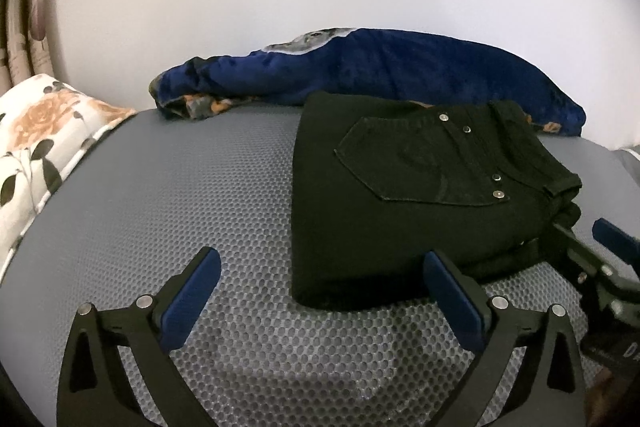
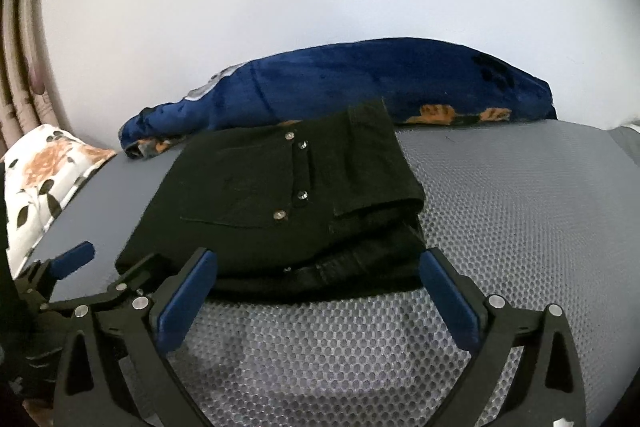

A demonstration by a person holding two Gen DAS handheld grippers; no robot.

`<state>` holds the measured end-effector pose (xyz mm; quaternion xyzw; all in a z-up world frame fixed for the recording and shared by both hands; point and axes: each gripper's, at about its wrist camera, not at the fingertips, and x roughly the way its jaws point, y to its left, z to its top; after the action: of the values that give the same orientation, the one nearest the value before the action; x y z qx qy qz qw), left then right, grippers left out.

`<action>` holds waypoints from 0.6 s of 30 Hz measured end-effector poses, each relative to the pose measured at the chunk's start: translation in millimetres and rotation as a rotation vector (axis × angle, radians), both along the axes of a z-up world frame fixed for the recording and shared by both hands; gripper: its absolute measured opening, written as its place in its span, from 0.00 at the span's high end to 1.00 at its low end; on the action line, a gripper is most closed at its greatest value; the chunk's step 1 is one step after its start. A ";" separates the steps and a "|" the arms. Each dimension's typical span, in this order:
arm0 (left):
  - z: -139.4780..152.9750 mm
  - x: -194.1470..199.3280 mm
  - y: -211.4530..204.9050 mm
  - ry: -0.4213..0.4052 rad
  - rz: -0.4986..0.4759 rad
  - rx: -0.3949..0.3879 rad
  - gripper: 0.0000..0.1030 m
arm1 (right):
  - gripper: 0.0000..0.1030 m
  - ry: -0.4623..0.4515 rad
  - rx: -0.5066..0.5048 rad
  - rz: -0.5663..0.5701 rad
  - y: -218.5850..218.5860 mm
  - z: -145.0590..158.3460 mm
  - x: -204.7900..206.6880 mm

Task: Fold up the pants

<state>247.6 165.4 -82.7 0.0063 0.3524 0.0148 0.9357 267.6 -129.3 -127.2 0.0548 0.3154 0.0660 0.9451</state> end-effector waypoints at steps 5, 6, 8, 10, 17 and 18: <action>1.2 -1.9 3.3 -0.010 0.021 -0.008 0.01 | 0.02 -0.021 -0.025 0.017 6.5 0.5 -2.3; 1.4 -2.4 4.4 -0.010 0.022 -0.014 0.01 | 0.02 -0.017 -0.029 0.017 7.2 0.0 -1.4; 2.3 -2.8 6.4 -0.012 0.026 -0.026 0.01 | 0.02 -0.014 -0.040 0.006 8.1 -0.5 -1.0; 3.4 -3.8 6.7 -0.018 0.028 -0.027 0.01 | 0.02 -0.027 -0.048 0.003 9.5 0.8 -3.6; 5.2 -6.0 7.5 -0.030 0.049 -0.024 0.01 | 0.02 -0.040 -0.072 -0.004 12.3 2.0 -6.5; 5.0 -6.2 7.9 -0.030 0.052 -0.024 0.01 | 0.02 -0.042 -0.077 -0.003 13.1 2.0 -6.6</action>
<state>241.3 173.3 -77.7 -0.0144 0.3387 0.0349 0.9402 261.0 -116.2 -125.1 0.0174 0.2979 0.0533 0.9530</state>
